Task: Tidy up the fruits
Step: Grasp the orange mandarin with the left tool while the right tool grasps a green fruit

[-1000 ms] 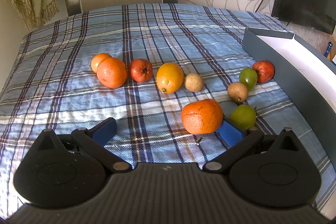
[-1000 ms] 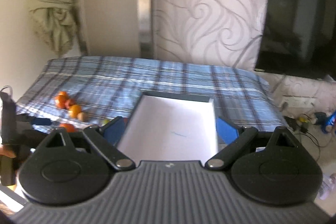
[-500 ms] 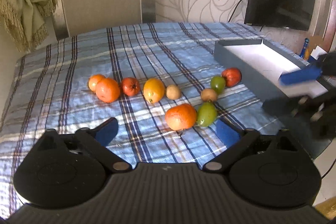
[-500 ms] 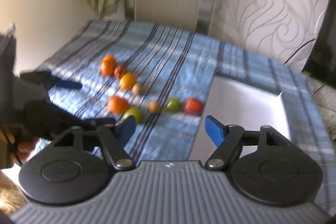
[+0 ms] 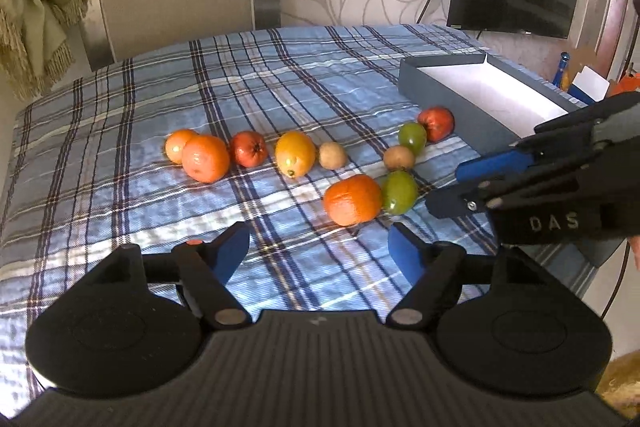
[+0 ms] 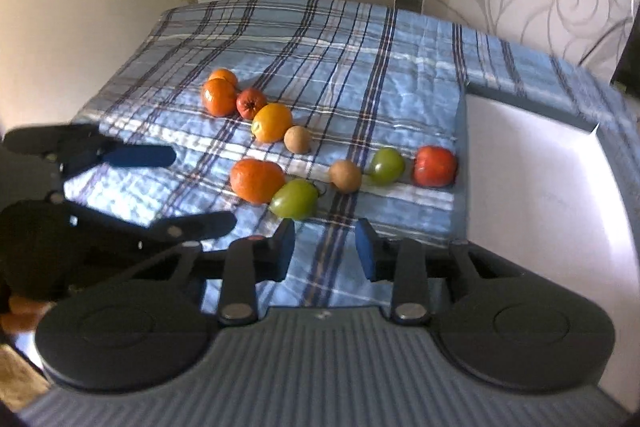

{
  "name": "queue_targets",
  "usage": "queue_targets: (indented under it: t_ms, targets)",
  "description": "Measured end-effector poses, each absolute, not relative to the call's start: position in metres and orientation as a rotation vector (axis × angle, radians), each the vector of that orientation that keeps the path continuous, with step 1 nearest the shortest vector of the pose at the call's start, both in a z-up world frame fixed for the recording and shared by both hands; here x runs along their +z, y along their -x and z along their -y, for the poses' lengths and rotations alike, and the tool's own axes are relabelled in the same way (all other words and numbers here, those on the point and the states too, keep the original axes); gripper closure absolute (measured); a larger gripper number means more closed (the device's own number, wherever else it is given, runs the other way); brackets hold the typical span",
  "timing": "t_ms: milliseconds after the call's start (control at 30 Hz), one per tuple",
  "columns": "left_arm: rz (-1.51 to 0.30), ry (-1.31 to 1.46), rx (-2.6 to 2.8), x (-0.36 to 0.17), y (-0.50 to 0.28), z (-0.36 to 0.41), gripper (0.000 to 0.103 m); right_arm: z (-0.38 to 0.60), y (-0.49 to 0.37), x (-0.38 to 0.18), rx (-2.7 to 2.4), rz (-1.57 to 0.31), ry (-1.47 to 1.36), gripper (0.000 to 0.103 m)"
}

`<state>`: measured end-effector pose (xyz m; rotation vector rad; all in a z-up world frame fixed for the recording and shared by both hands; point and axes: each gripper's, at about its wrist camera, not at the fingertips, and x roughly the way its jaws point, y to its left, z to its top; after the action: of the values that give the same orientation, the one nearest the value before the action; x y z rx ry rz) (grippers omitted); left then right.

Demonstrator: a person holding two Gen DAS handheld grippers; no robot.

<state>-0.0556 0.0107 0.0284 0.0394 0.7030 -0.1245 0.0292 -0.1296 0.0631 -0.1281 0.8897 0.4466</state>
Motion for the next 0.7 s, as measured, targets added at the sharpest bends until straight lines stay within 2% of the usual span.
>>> queue_targets:
  t_ms: [400, 567, 633, 700]
  targets:
    - [-0.696, -0.057, -0.144, 0.029, 0.06, -0.031, 0.022, 0.118, -0.053, 0.048, 0.399, -0.97, -0.039, 0.066]
    - [-0.7, -0.044, -0.149, 0.028, 0.059, -0.032, 0.022, 0.112, -0.057, 0.046, 0.408, -0.973, -0.022, 0.066]
    - [-0.703, -0.038, -0.155, 0.027, 0.058, -0.031, 0.022, 0.112, -0.057, 0.046, 0.427, -0.973, -0.035, 0.073]
    - [-0.701, -0.039, -0.166, 0.026, 0.057, -0.027, 0.022, 0.113, -0.055, 0.047, 0.426, -0.976, -0.031, 0.073]
